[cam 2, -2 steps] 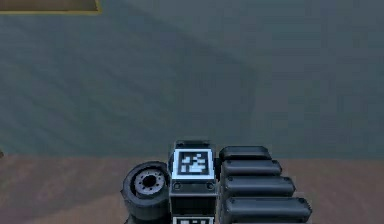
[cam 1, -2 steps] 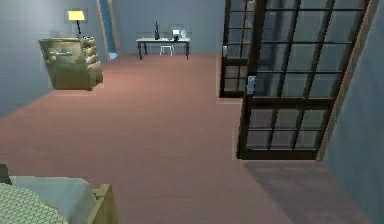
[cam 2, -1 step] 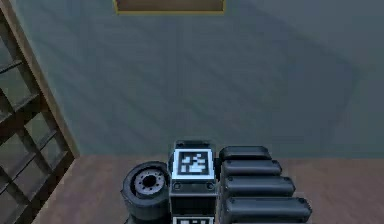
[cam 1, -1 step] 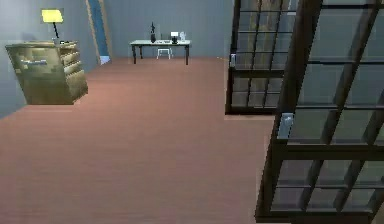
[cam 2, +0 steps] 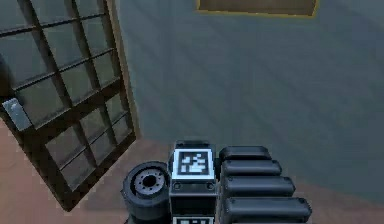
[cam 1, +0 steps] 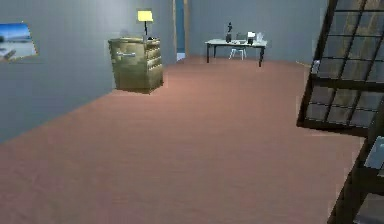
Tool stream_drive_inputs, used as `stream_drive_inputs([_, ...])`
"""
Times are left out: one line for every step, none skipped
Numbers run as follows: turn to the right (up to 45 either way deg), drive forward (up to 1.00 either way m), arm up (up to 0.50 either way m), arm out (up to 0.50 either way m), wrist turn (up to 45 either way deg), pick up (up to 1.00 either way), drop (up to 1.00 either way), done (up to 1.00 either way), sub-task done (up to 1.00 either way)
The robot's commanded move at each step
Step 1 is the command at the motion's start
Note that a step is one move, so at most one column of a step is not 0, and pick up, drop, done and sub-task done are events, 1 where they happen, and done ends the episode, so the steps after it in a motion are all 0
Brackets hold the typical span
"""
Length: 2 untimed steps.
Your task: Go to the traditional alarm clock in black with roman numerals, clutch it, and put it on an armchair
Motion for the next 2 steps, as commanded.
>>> stream_drive_inputs([0.0, 1.00, 0.00, 0.00, 0.0, 0.00, 0.00, 0.00, 0.00])
stream_drive_inputs([0.0, 1.00, 0.00, 0.00, 0.0, 0.00, 0.00, 0.00, 0.00])
